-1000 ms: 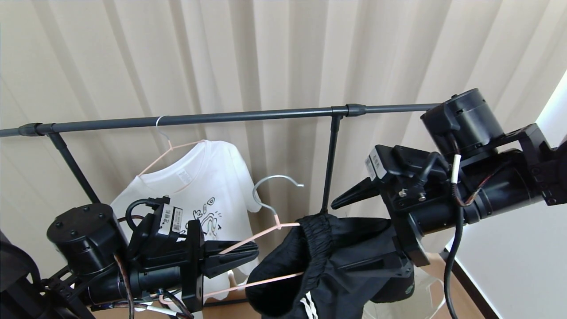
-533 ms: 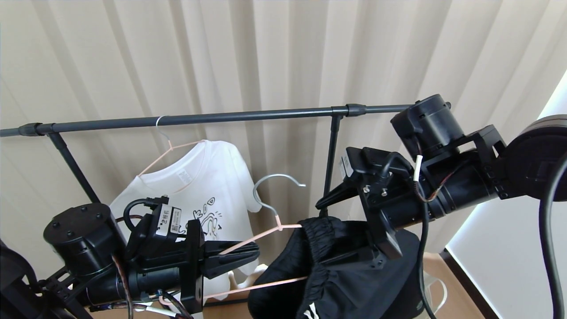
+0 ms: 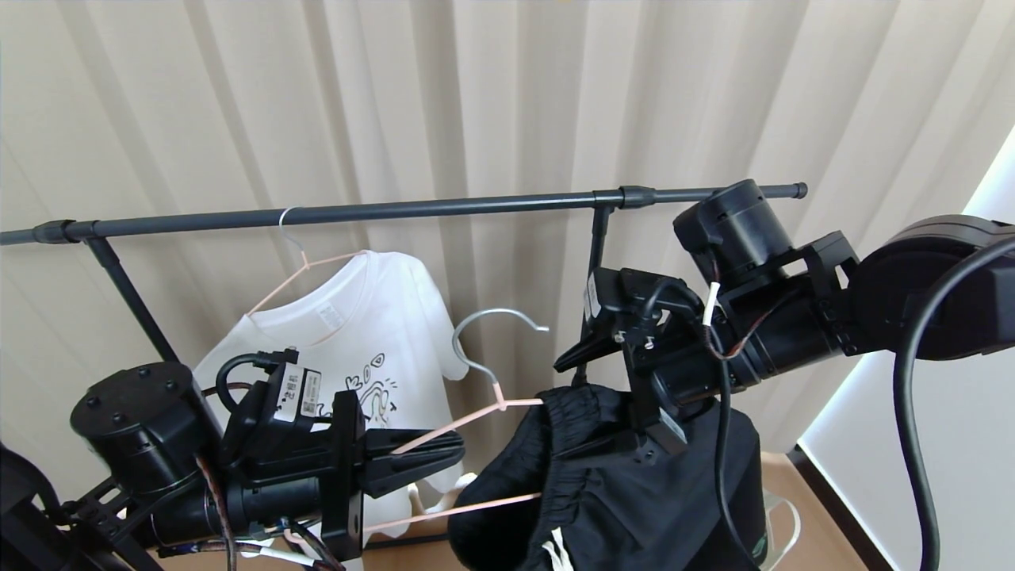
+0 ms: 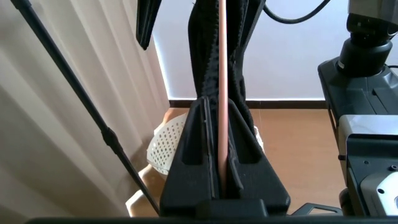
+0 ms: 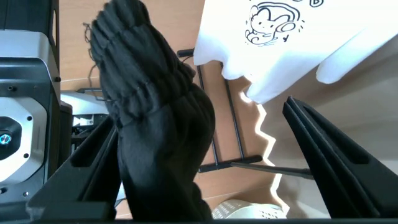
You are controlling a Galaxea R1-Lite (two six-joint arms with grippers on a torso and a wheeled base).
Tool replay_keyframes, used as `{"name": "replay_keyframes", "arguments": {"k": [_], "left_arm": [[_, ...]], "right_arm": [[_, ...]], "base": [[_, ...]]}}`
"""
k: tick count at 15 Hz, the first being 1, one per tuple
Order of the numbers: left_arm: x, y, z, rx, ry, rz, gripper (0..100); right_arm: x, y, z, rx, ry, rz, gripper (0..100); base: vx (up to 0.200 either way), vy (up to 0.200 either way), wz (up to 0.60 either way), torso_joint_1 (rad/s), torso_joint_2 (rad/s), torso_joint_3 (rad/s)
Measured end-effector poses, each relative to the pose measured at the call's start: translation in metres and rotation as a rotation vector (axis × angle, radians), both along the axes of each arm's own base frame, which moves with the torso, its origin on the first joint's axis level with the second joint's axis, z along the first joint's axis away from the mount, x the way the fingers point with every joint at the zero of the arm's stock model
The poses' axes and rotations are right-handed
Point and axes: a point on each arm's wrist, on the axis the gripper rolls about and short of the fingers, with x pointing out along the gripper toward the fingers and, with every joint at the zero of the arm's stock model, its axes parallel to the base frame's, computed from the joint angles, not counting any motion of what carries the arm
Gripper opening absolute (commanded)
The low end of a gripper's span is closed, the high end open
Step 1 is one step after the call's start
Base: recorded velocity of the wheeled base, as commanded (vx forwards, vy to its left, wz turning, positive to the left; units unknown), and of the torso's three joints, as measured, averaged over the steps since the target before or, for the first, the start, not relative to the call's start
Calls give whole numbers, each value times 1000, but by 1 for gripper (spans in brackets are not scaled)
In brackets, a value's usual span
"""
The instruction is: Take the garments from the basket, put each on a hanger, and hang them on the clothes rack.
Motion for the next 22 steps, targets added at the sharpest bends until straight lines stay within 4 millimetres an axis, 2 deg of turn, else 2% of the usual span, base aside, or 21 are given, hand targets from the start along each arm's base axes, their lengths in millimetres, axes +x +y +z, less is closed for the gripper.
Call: {"name": "replay_keyframes", "arguments": {"k": [22], "left_arm": [[5, 3, 3, -7, -11, 25, 0]], "right_arm": [[-7, -5, 10, 14, -21, -5, 0]], "base": [[0, 0, 0, 0, 0, 0]]}}
